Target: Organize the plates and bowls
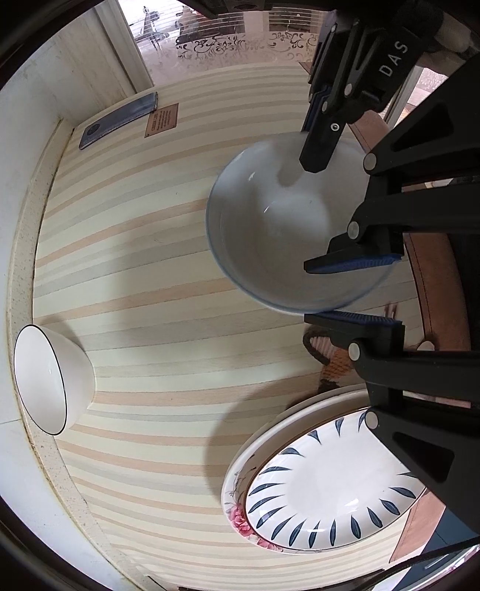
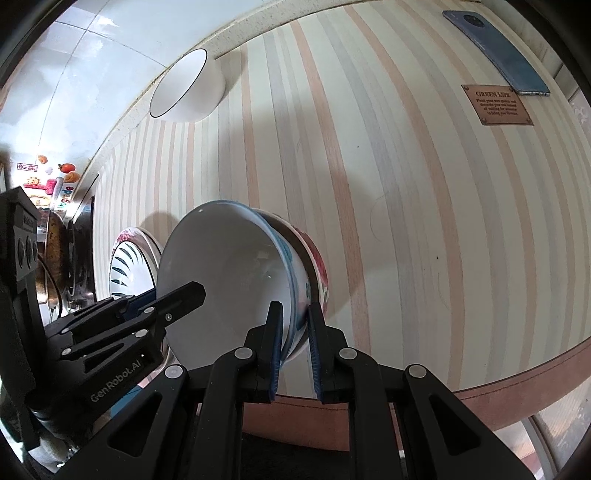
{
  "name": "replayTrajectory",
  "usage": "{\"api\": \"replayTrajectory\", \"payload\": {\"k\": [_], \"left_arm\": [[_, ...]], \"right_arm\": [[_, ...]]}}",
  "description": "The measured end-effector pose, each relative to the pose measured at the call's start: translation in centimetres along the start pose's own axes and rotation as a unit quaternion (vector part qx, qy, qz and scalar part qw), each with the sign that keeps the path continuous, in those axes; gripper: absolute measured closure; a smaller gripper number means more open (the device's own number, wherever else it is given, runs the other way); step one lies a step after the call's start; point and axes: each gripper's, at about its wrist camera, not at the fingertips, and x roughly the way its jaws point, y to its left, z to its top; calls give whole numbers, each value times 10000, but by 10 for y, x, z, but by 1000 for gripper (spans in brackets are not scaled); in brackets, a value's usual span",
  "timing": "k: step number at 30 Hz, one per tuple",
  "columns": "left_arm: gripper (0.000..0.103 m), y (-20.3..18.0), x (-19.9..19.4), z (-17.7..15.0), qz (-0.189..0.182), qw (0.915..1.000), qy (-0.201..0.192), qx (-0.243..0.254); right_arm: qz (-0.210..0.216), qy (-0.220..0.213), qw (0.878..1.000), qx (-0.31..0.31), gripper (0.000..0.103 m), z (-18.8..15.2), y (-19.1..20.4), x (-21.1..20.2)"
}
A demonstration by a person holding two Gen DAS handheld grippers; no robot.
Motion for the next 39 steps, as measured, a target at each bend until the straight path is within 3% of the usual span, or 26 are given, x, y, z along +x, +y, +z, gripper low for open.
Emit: {"api": "replayTrajectory", "payload": {"k": [8,13,15,18,22,25,32,36,39], "left_arm": [[85,9,-30,4,-186,9995,-221,-121],[84,45,-71,44,-307,9936,-830,-707],[84,63,-74,68,-193,9912,-928,-928],[84,92,-66,106,-30,9866,-986,-1302],[84,119,-44,152,57,9832,-841,-1616],[84,134,-21,180,102,9821,-638,-1767],[85,148,16,204,-13,9810,-405,-1897],[86,143,22,206,78,9839,-517,-1710],[86,141,23,208,96,9838,-580,-1693]], "right_arm": [[24,133,9999,-82,87,9,-5,-11],[194,-83,9998,-53,86,32,-3,-40],[314,-128,9994,-76,79,50,2,-47],[615,-240,9977,-171,69,87,15,-50],[821,-395,9953,-320,69,142,42,-39],[634,-604,9947,-539,69,185,69,-24],[326,-622,9936,-884,69,252,106,21],[272,-421,9934,-1034,70,267,112,48],[157,-350,9930,-1114,85,272,115,65]]}}
